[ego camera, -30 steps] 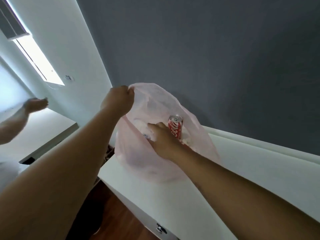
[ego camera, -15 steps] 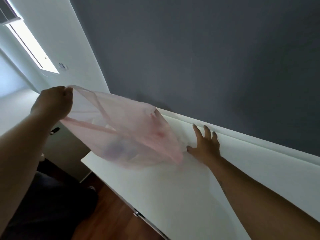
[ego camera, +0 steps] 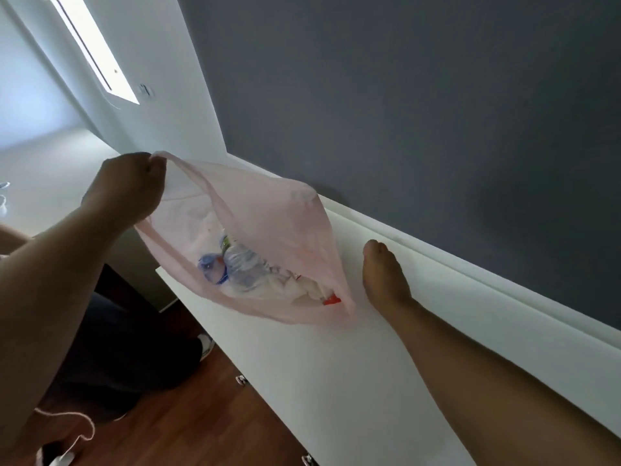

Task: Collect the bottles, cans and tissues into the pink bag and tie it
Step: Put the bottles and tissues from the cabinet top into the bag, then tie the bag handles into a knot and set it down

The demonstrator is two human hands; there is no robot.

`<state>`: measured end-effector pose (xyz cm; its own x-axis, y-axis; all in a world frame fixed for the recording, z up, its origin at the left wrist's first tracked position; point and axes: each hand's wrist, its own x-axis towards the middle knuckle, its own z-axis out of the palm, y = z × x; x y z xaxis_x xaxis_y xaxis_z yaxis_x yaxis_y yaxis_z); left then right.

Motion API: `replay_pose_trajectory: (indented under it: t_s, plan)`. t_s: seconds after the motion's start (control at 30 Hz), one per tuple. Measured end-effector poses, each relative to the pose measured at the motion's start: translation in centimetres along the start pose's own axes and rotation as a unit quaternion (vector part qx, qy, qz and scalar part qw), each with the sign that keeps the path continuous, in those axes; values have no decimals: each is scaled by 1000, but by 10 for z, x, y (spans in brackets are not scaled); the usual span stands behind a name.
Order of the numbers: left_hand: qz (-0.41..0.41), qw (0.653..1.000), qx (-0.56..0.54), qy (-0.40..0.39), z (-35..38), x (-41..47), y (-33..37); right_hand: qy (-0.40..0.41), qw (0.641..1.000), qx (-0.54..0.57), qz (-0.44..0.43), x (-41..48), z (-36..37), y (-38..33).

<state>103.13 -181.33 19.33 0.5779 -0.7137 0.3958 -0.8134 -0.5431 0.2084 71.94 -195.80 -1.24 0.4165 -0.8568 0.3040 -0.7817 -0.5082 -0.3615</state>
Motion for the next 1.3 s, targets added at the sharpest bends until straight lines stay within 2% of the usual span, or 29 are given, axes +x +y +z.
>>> replay_pose_trajectory:
  t_s: [0.1, 0.2, 0.27, 0.37, 0.47, 0.53, 0.57, 0.6, 0.67, 0.77, 0.8, 0.9, 0.93, 1.03, 1.13, 1.2, 1.27, 1.3]
  plan:
    - [-1, 999, -34, -4, 1, -2, 15, 98, 990, 90, -54, 7, -40, -26]
    - [-4, 999, -50, 0, 0, -1, 32, 133, 966, 152, -164, 1, -68, -85]
    - [-8, 998, -56, -5, -1, 1, 38, 82, 959, 155, -221, -5, -69, -127]
    - [-5, 997, -77, -6, -4, 5, 35, 1, 960, 120, -254, -6, -57, -180]
    - [-8, 995, -101, -15, -9, 9, 24, -27, 956, 131, -260, 0, -48, -218]
    - [0, 993, -118, -25, -10, 14, 15, -50, 962, 90, -253, 10, -40, -227]
    - [7, 992, -120, -29, -11, 17, 10, -41, 964, 47, -257, 15, -37, -227]
    - [17, 992, -120, -32, -10, 22, 5, 3, 967, 2, -253, 20, -34, -225]
    - [29, 991, -123, -34, -11, 32, -5, 105, 977, -58, -179, 30, -29, -215]
    - [61, 986, -150, -29, -14, 47, -15, 165, 985, -48, -1, 38, -34, -197]
    - [74, 984, -159, -27, -15, 53, -18, 169, 984, -26, 52, 41, -36, -188]
    - [128, 975, -181, -30, -18, 67, -22, 107, 974, 75, 183, 54, -52, -156]
    - [167, 969, -180, -39, -18, 70, -22, 94, 972, 69, 202, 57, -59, -143]
    - [296, 938, -142, -108, -16, 72, -11, 135, 968, 18, 209, 57, -91, -108]
    - [360, 925, -36, -119, -8, 74, 10, 155, 962, 3, 226, 44, -133, -80]
    - [328, 933, -38, -141, -5, 77, 26, 155, 955, -11, 252, 26, -164, -61]
    - [249, 933, -61, -253, -5, 75, 41, 131, 955, -15, 264, 5, -193, -43]
    - [212, 920, -65, -322, -4, 71, 49, 116, 955, -9, 272, -7, -208, -33]
